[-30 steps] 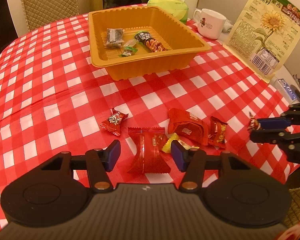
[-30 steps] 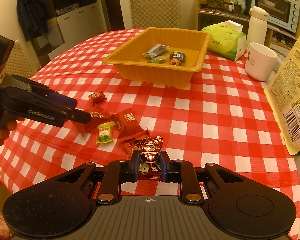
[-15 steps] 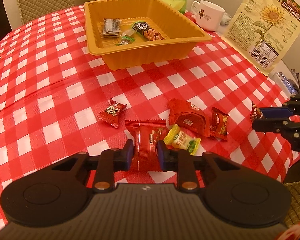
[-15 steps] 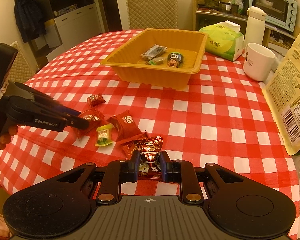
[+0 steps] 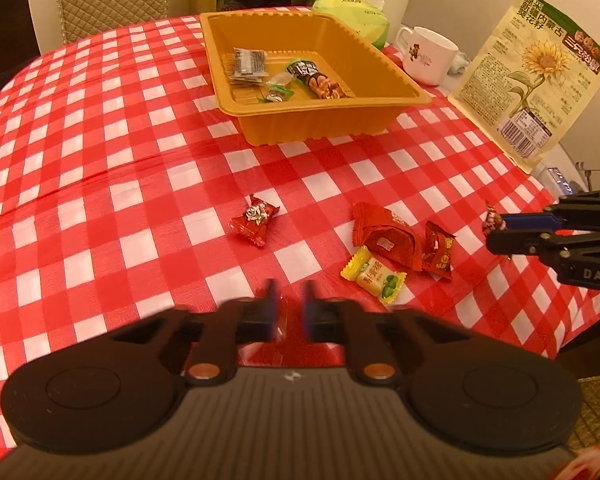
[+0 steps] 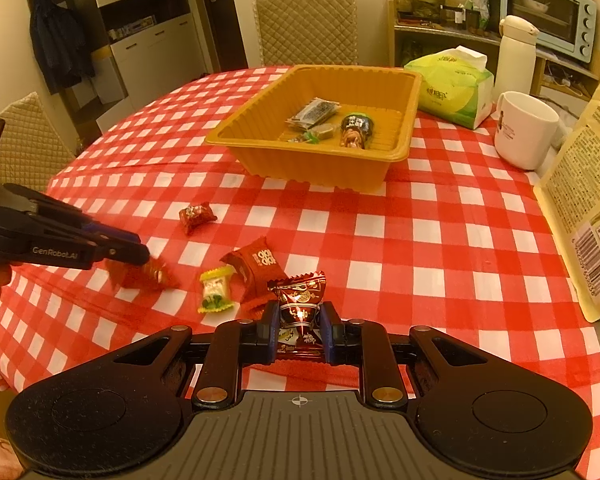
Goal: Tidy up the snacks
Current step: 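Grasp the brown-and-red candy with the right gripper while the left grasps a red candy bar, then carry both candies with both grippers over the orange tray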
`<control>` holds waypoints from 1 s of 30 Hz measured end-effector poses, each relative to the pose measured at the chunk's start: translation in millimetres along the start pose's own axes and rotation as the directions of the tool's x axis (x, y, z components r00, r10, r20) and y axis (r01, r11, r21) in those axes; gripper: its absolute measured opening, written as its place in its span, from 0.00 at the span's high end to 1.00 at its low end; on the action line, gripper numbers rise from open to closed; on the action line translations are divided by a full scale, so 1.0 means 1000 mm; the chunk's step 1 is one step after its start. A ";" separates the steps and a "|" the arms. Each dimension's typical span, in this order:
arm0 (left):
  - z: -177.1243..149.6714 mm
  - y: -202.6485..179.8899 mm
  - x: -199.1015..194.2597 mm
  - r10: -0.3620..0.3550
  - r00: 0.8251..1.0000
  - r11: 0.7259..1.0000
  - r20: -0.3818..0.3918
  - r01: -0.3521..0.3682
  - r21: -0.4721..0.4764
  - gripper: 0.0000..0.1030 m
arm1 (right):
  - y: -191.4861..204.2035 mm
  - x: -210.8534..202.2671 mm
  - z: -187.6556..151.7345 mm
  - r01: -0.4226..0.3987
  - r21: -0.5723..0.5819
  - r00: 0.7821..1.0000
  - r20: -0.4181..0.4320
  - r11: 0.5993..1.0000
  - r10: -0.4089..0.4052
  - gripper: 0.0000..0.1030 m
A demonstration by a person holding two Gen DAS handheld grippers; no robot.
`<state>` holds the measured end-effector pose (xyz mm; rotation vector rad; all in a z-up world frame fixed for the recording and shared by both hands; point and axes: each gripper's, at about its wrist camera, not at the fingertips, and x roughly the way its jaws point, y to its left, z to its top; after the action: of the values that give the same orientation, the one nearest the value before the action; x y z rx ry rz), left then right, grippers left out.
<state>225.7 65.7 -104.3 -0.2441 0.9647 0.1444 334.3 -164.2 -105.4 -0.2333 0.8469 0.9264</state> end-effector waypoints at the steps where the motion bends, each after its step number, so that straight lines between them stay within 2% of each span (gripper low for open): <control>1: -0.001 0.001 0.002 0.001 1.000 1.000 -0.012 -0.001 -0.002 0.95 | 0.001 0.001 0.001 -0.002 0.000 1.000 0.000 1.000 0.002 0.79; 4: -0.007 0.001 0.006 0.003 1.000 1.000 -0.031 -0.004 -0.002 0.90 | 0.002 0.003 0.003 -0.009 0.000 1.000 0.001 1.000 0.009 0.79; 9: -0.007 -0.002 0.009 0.006 0.999 1.000 -0.054 -0.005 0.021 0.72 | 0.002 0.006 0.003 -0.014 0.004 1.000 -0.005 1.000 0.014 0.79; 17: -0.014 -0.004 0.017 0.001 0.995 0.999 -0.101 0.004 0.044 0.72 | -0.002 0.005 -0.001 -0.003 0.030 1.000 -0.010 1.000 0.003 0.79; 19: -0.015 -0.004 0.018 0.002 0.994 0.999 -0.105 0.003 0.047 0.75 | -0.002 0.005 -0.003 -0.002 0.036 1.000 -0.012 0.999 0.002 0.79; 30: 0.000 -0.004 -0.007 -0.016 1.000 0.999 -0.016 0.017 0.042 0.77 | -0.003 0.005 0.004 -0.002 0.045 1.000 0.003 0.999 0.002 0.79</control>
<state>222.5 62.1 -98.0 -0.2142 0.9800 0.1070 340.2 -160.6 -106.7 -0.1920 0.8650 0.9079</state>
